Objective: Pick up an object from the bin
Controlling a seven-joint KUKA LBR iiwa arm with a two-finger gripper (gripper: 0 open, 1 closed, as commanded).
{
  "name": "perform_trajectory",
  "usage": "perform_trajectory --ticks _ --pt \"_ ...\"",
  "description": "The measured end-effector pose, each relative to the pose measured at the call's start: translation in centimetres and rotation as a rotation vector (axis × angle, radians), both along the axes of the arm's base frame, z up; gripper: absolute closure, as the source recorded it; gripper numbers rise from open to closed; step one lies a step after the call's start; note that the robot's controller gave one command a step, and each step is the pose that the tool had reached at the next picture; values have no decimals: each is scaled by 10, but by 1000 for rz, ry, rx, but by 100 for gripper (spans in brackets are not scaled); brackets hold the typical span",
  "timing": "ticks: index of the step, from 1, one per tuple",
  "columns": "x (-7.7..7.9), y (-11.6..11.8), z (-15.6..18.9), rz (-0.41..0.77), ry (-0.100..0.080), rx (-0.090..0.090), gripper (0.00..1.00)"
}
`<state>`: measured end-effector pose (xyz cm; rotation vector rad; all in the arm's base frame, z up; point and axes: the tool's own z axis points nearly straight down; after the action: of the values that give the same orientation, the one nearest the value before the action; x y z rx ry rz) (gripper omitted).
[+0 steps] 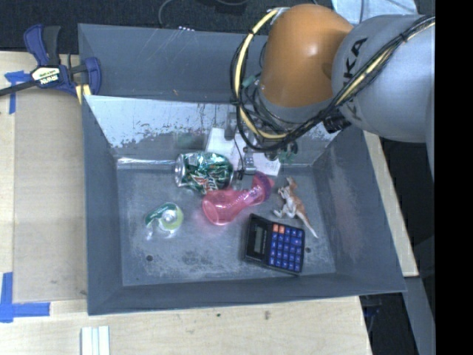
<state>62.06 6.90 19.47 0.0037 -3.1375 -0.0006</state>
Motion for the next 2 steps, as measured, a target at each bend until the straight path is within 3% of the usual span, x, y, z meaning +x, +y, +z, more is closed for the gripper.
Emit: perform_trajectory --ticks 1,2 --pt "1 0 5 -1 -7 0 0" --pt "0 -7 -23 -52 -15 1 0"
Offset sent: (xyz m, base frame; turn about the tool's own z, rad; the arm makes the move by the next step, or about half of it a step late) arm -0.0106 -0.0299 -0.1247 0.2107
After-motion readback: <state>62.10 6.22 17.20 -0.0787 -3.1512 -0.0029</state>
